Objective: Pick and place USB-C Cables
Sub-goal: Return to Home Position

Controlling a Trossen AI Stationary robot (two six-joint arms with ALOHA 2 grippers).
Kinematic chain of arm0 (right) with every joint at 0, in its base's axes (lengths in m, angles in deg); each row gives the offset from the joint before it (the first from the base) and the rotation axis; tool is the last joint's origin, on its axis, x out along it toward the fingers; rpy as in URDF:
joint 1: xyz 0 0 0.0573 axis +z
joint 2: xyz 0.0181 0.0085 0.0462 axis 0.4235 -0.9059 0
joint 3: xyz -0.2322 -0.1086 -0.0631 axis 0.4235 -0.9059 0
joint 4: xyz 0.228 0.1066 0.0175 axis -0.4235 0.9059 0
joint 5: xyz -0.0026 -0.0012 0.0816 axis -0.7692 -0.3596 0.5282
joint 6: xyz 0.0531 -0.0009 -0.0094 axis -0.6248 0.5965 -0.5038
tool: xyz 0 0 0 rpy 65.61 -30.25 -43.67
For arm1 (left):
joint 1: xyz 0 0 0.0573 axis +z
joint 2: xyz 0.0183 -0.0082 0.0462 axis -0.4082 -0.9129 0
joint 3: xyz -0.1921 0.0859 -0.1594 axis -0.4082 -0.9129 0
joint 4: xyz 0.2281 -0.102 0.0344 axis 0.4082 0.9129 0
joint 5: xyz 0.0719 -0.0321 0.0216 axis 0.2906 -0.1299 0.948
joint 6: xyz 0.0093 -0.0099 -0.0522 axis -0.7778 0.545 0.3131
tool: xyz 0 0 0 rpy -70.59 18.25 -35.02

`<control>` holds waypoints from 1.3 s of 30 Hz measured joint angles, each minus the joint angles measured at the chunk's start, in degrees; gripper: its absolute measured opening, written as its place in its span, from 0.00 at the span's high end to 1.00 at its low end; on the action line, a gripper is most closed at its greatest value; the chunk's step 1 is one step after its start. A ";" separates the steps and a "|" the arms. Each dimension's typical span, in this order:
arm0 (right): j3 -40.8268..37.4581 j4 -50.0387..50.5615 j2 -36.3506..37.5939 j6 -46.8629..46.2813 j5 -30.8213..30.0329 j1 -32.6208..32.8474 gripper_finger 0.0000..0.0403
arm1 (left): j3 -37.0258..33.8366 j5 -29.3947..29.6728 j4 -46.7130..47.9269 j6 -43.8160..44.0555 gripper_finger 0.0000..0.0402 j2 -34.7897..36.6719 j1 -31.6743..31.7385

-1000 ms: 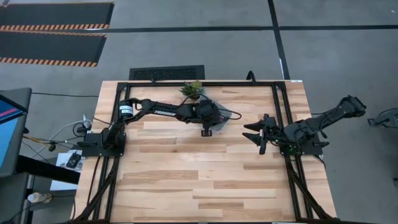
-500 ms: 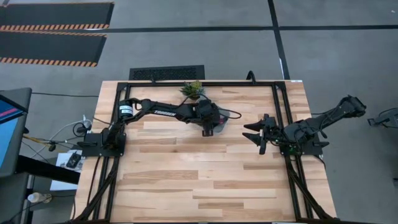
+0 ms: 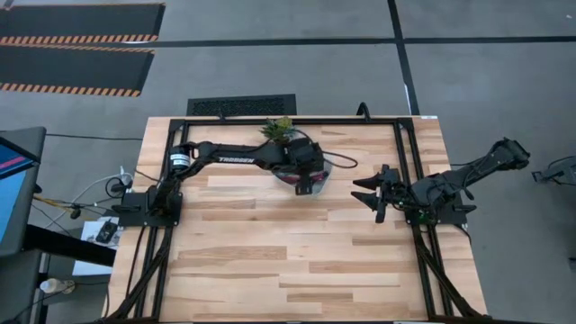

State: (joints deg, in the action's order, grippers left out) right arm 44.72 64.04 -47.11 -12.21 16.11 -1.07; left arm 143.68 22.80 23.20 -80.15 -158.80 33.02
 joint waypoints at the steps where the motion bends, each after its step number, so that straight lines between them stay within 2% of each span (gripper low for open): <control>1: -0.02 -0.28 0.00 0.00 0.00 0.00 0.45 | 1.87 0.37 1.12 0.45 0.29 0.03 -0.19; 5: 0.00 -3.10 0.04 0.00 0.00 -0.02 0.45 | 9.36 2.03 7.87 1.63 0.29 1.79 -0.86; 8: 0.00 -3.95 0.54 0.01 0.00 -0.02 0.45 | 11.63 2.03 9.39 1.47 0.29 5.77 -1.14; 12: 0.00 -4.39 1.60 0.00 0.00 -0.07 0.45 | 11.20 1.90 9.55 1.54 0.29 14.90 -0.85; 15: 0.00 -4.39 1.99 -0.02 -0.04 -0.17 0.45 | 8.17 1.92 10.13 1.53 0.29 23.87 0.10; 17: 0.00 -5.08 1.98 -0.03 -0.02 -0.52 0.45 | 2.97 1.78 9.27 1.68 0.29 30.86 1.00; 19: 0.00 -6.07 1.95 -0.05 -0.03 -0.75 0.45 | -5.35 1.55 5.48 2.73 0.29 39.30 2.07; 25: 0.00 -7.63 1.75 3.04 -2.03 -2.86 0.45 | -38.27 1.19 -12.60 6.10 0.29 67.42 3.87; 29: 0.00 -13.50 1.98 7.31 -2.89 -5.27 0.45 | -56.36 -3.85 -22.49 10.02 0.29 81.29 3.96; 32: 0.00 -18.98 4.30 14.46 -1.48 -6.63 0.45 | -67.31 -8.89 -30.55 13.50 0.29 87.72 3.85; 34: 0.02 -20.51 6.65 19.74 -0.27 -7.19 0.45 | -72.17 -9.79 -33.53 15.09 0.29 90.17 3.83; 39: 0.02 -17.94 11.46 27.95 -0.24 -9.25 0.45 | -77.32 -9.26 -34.20 16.82 0.29 92.42 3.85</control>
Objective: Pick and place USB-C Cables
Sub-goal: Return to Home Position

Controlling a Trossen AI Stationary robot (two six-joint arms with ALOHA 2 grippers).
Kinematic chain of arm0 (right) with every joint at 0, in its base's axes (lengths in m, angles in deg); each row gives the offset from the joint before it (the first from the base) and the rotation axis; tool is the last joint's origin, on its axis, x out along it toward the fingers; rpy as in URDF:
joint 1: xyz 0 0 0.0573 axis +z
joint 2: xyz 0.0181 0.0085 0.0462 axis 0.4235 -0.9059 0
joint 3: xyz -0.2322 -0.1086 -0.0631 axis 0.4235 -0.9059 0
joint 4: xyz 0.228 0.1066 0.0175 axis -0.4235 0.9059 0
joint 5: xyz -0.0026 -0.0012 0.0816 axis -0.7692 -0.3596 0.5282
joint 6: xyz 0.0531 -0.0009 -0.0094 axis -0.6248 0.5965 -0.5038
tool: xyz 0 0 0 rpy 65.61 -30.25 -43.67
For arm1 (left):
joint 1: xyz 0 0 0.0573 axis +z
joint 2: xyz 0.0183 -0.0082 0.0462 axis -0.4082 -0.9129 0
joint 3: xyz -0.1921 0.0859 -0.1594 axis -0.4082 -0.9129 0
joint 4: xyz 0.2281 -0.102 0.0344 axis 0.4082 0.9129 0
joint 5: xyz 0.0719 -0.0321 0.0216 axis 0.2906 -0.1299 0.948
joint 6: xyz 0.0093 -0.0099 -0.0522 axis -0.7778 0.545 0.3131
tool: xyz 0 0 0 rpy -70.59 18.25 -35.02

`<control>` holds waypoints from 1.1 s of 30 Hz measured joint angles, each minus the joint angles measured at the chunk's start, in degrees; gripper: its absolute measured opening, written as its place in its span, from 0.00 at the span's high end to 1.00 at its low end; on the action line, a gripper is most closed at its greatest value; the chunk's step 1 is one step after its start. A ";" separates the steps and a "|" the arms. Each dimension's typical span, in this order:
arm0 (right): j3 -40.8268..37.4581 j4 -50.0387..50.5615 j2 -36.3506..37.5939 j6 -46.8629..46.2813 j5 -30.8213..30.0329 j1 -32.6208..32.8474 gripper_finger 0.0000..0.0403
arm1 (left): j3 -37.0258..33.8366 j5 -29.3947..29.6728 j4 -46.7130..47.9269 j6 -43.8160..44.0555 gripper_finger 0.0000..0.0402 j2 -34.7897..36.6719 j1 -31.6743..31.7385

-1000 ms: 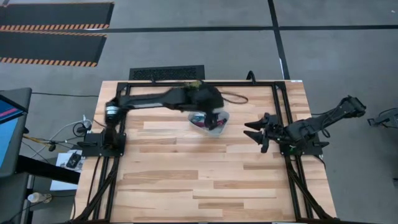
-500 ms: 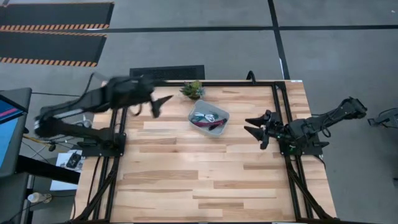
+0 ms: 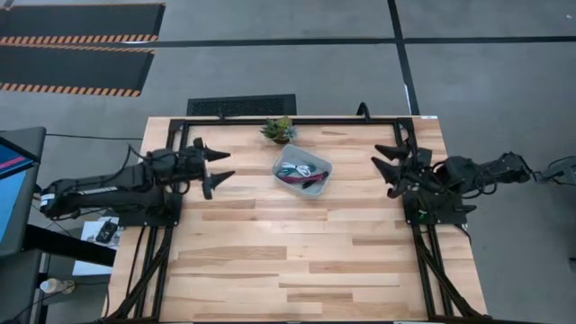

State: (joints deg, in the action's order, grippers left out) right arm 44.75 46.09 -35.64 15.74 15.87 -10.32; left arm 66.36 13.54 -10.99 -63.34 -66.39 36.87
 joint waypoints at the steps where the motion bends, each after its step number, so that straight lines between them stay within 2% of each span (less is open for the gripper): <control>1: 0.00 1.13 0.57 0.44 -0.05 -0.61 0.45 | -0.81 0.05 0.08 0.02 0.29 -0.01 0.00; 5: -0.01 8.06 2.28 -0.23 -0.20 -3.63 0.45 | -4.93 -0.28 -2.72 0.20 0.29 -0.05 0.04; 8: -2.10 8.81 2.56 -3.45 -0.21 -6.50 0.45 | -8.71 0.46 -6.11 3.22 0.29 0.04 0.09; 14: -9.65 2.45 2.04 -9.67 0.32 -10.52 0.45 | -11.21 -4.54 -8.46 7.45 0.29 0.40 0.09; 19: -14.10 -4.91 1.52 -12.30 5.43 -11.43 0.45 | -11.24 -7.30 -8.18 5.04 0.29 0.39 0.03; 24: -16.24 -4.00 1.50 -16.73 6.26 -11.45 0.45 | -11.24 -9.78 -4.70 2.04 0.29 0.96 -0.68; 29: -16.30 1.68 1.52 -22.88 6.28 -11.45 0.45 | -11.24 -5.60 -4.80 0.67 0.29 0.76 -2.83; 33: -16.31 5.28 1.52 -23.44 6.28 -11.43 0.45 | -11.24 -4.32 -5.33 0.07 0.29 0.80 -4.54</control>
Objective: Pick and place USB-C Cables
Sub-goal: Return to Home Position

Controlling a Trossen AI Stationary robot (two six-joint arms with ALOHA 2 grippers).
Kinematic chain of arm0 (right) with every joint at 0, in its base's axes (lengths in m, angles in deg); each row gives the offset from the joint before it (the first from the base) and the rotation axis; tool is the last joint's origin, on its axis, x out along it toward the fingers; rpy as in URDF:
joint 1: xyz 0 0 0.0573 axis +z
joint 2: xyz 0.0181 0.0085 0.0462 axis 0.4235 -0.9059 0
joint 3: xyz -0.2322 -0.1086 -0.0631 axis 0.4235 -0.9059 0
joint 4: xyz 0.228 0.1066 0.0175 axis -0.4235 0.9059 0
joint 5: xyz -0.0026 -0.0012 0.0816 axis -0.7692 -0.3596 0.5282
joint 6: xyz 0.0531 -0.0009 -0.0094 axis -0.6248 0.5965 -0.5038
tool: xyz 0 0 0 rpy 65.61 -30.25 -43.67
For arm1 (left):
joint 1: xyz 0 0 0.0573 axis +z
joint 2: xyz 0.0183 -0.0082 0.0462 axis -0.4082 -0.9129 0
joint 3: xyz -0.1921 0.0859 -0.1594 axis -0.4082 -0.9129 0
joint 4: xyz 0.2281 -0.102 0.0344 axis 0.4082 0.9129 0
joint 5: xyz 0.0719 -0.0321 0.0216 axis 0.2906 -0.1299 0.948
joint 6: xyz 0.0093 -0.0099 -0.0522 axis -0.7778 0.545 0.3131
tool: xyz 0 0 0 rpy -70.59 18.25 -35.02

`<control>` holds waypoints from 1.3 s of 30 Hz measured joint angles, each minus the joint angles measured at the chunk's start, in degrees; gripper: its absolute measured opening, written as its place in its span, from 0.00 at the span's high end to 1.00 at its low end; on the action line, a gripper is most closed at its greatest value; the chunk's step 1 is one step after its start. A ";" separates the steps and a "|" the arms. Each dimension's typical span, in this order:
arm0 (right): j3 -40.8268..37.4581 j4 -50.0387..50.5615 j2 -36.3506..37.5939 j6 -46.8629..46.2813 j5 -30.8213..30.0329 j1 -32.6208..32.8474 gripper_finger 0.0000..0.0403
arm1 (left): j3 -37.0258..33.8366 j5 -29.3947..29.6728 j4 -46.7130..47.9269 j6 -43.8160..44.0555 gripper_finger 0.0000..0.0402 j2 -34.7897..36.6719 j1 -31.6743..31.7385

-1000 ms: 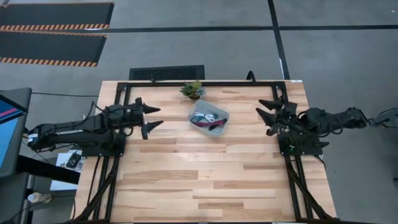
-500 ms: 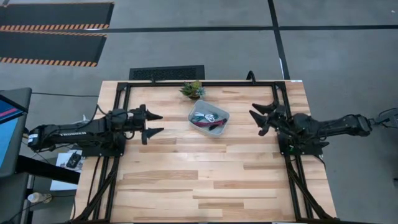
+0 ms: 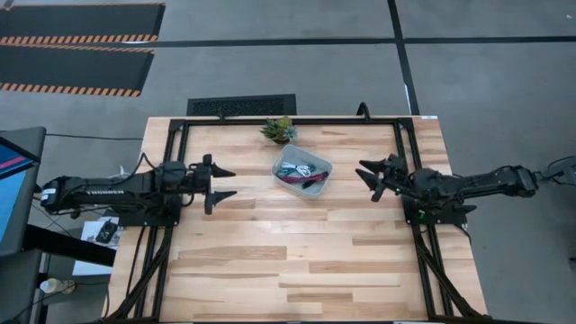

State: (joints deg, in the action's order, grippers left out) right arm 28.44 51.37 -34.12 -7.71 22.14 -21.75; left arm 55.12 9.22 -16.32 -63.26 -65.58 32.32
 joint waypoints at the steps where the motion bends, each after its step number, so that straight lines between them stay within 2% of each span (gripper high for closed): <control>1: 0.00 0.95 0.00 0.00 0.00 0.00 0.45 | 0.00 0.07 -0.04 -1.11 0.29 0.00 -0.39; 4: 0.00 3.57 0.00 -0.02 0.00 0.00 0.45 | 0.00 2.57 -0.05 -2.29 0.29 -0.02 -1.07; 7: 0.00 5.84 0.01 -0.04 -0.01 0.00 0.45 | 0.00 4.95 0.33 1.27 0.29 -0.02 -1.12; 16: 0.00 11.04 0.00 -0.09 0.00 0.00 0.45 | 0.00 5.04 2.63 6.09 0.29 -0.04 -1.12; 39: 0.00 12.05 0.00 0.00 -0.02 0.02 0.45 | 0.00 5.04 25.13 6.39 0.29 -0.04 -1.12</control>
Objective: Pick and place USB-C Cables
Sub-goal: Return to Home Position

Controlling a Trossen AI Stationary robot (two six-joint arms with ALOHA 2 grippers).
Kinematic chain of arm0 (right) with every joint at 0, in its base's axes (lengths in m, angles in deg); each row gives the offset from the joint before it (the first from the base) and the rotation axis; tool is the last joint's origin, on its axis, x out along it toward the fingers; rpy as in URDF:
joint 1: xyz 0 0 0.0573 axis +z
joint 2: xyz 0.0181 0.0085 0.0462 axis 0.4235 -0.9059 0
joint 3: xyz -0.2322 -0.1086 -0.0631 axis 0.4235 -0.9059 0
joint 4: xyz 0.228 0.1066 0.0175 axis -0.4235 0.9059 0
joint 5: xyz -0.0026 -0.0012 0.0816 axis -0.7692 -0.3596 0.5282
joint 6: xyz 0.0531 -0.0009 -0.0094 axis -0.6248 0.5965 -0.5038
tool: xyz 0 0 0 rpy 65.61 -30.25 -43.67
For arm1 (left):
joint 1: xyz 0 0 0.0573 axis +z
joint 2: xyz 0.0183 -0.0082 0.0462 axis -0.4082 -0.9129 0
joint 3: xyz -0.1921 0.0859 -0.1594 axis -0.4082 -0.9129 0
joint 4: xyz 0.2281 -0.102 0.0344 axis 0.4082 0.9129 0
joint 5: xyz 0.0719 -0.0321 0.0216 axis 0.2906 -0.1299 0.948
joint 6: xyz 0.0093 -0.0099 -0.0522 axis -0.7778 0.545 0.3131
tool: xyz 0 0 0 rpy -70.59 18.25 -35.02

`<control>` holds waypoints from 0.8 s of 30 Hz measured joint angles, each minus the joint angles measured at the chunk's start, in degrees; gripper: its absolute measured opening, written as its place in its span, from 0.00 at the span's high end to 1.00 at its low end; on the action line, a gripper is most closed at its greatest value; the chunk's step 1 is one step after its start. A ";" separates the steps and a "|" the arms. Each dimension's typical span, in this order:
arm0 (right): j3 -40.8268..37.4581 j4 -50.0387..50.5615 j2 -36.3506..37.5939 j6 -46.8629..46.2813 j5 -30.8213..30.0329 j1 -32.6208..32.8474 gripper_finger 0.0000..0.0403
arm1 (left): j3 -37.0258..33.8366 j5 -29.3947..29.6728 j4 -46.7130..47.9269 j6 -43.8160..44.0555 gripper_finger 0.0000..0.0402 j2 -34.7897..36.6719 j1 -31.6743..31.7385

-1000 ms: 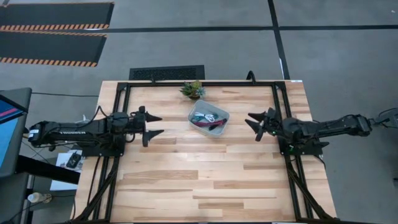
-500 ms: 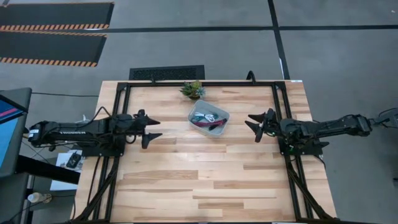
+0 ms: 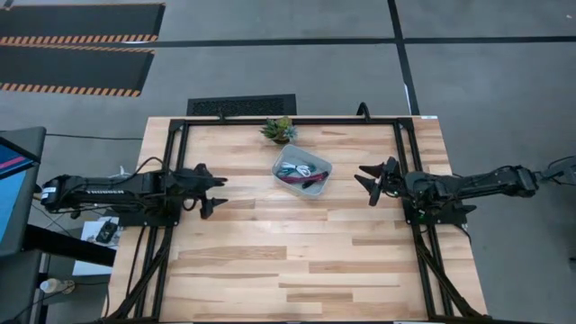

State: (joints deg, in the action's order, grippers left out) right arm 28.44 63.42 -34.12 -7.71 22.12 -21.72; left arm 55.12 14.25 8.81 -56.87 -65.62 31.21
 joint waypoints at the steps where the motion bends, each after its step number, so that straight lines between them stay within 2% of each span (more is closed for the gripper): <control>1: 0.00 0.00 0.00 0.00 0.00 -0.02 0.45 | 0.00 -0.01 0.40 0.01 0.29 0.00 0.00; 24: 0.00 -0.01 0.00 0.00 0.00 -0.02 0.45 | 0.02 0.00 1.40 0.07 0.29 0.02 0.00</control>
State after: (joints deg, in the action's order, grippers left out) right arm 28.44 63.41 -34.12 -7.71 22.12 -21.74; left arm 55.15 14.25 10.20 -56.81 -65.60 31.21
